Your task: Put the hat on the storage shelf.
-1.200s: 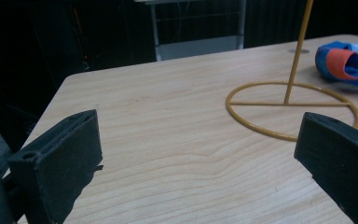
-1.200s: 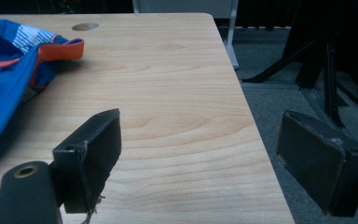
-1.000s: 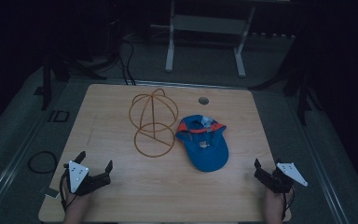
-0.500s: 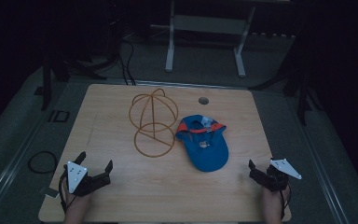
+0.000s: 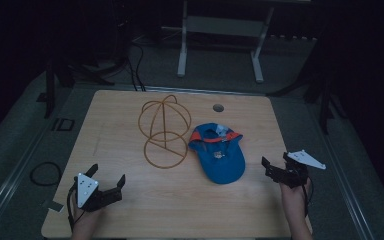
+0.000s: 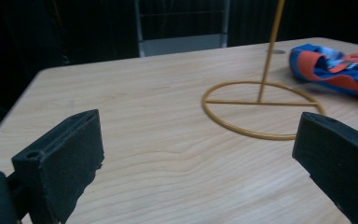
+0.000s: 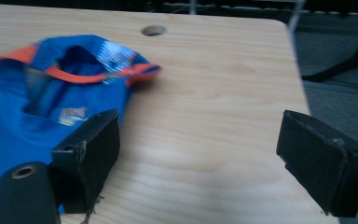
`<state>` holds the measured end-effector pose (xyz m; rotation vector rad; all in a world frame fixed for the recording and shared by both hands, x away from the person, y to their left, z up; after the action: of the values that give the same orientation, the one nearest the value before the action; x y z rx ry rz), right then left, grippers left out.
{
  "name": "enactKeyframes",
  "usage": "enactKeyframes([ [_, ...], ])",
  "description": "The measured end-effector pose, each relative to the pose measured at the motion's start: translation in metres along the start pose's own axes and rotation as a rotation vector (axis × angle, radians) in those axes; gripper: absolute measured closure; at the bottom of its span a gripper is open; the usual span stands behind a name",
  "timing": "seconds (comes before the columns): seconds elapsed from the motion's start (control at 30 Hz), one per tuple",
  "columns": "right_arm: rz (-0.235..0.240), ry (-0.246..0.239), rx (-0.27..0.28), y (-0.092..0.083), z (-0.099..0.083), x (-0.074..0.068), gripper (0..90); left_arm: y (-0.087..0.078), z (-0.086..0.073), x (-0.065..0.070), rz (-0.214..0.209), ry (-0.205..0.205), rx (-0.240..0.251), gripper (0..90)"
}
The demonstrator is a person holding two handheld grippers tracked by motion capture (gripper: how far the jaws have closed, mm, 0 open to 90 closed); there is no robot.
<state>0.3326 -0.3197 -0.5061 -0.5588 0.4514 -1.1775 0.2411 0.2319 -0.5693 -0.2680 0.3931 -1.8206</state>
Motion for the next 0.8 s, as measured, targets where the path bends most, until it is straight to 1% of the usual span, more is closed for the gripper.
enactKeyframes([
  [0.03,0.014,-0.006,-0.003,0.0,0.004,-0.002,13.2,0.0,0.0,0.001,0.005,0.0,-0.011,2.2],
  [0.07,0.014,-0.006,-0.003,0.0,0.004,-0.002,13.2,-0.001,0.001,0.001,0.006,0.002,-0.023,2.2],
  [0.1,0.031,-0.019,-0.001,0.001,0.008,-0.003,13.2,-0.001,0.002,0.002,-0.001,0.009,-0.04,2.3],
  [0.13,0.059,-0.034,-0.003,0.002,0.014,-0.006,13.1,-0.001,0.002,0.003,0.003,0.01,-0.047,2.3],
  [0.17,0.072,-0.042,-0.003,0.002,0.017,-0.008,12.9,-0.002,0.003,0.005,-0.002,0.011,-0.047,2.3],
  [0.2,0.103,-0.062,-0.003,0.006,0.025,-0.014,12.6,-0.002,0.004,0.006,-0.007,0.015,-0.051,2.3],
  [0.23,0.103,-0.062,-0.003,0.006,0.025,-0.014,12.6,-0.003,0.004,0.007,-0.008,0.014,-0.051,2.3],
  [0.3,0.086,-0.074,-0.008,0.01,0.032,-0.019,13.0,-0.004,0.006,0.009,-0.022,0.012,-0.056,2.3],
  [0.33,0.12,-0.09,-0.001,0.014,0.036,-0.023,13.0,-0.004,0.006,0.01,-0.028,0.013,-0.055,2.3],
  [0.37,0.12,-0.09,-0.001,0.014,0.036,-0.023,13.0,-0.004,0.006,0.01,-0.033,0.018,-0.054,2.3],
  [0.4,0.131,-0.103,-0.007,0.017,0.04,-0.027,13.0,-0.005,0.006,0.01,-0.033,0.029,-0.055,2.3],
  [0.43,0.131,-0.103,-0.007,0.017,0.04,-0.027,13.0,-0.005,0.006,0.011,-0.025,0.037,-0.055,2.3],
  [0.5,0.13,-0.127,-0.01,0.022,0.044,-0.032,13.0,-0.005,0.006,0.01,-0.013,0.04,-0.059,2.3],
  [0.57,0.136,-0.141,-0.012,0.026,0.047,-0.036,13.3,-0.005,0.006,0.009,-0.02,0.029,-0.059,2.3],
  [0.67,0.146,-0.16,-0.021,0.033,0.052,-0.041,14.1,-0.004,0.006,0.009,-0.034,0.025,-0.069,2.3],
  [0.73,0.163,-0.16,-0.023,0.039,0.058,-0.045,14.7,-0.004,0.005,0.01,-0.033,0.034,-0.076,2.3],
  [0.77,0.163,-0.16,-0.023,0.039,0.058,-0.045,14.7,-0.003,0.005,0.01,-0.038,0.038,-0.078,2.3],
  [0.8,0.168,-0.163,-0.022,0.042,0.06,-0.046,15.1,-0.003,0.005,0.011,-0.03,0.048,-0.081,2.3],
])
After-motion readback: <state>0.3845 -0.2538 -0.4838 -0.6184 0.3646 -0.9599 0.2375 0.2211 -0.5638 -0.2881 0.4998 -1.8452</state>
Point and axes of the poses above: each handheld gripper's, and its own axes: y roughly forward along the jaws, z roughly out of its top, x roughly to its right, the point moved 2 cm from there along y, roughly forward along the jaws, and after that the axes turned 11 degrees about -x, right-handed, at the moved point
